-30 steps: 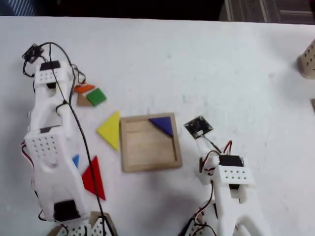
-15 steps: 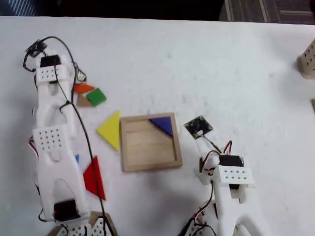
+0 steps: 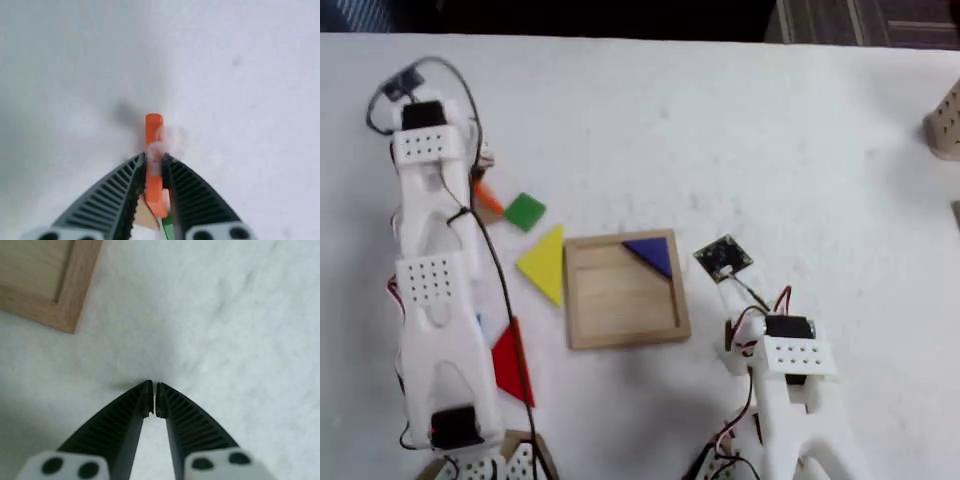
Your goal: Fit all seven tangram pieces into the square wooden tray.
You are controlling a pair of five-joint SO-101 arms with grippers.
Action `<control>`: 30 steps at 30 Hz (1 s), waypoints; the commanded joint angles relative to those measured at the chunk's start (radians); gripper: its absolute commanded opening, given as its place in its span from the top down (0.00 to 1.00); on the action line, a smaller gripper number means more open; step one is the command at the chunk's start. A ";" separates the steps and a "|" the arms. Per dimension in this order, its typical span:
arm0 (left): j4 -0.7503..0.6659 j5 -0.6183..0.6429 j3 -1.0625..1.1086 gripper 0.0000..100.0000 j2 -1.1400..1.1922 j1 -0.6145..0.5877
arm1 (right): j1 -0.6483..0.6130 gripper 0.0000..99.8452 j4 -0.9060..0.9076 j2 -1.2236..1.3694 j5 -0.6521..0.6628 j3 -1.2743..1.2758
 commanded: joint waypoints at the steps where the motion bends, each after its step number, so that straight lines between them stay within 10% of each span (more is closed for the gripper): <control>1: 0.126 -0.008 -0.196 0.98 -0.016 0.044 | -0.013 0.98 -0.015 -0.036 0.011 -0.003; 21: 0.117 -0.126 0.261 0.97 -0.407 0.027 | -0.013 0.98 -0.015 -0.036 0.011 -0.003; 30: 0.052 -0.281 0.258 0.75 -0.291 -0.067 | -0.013 0.98 -0.015 -0.036 0.011 -0.002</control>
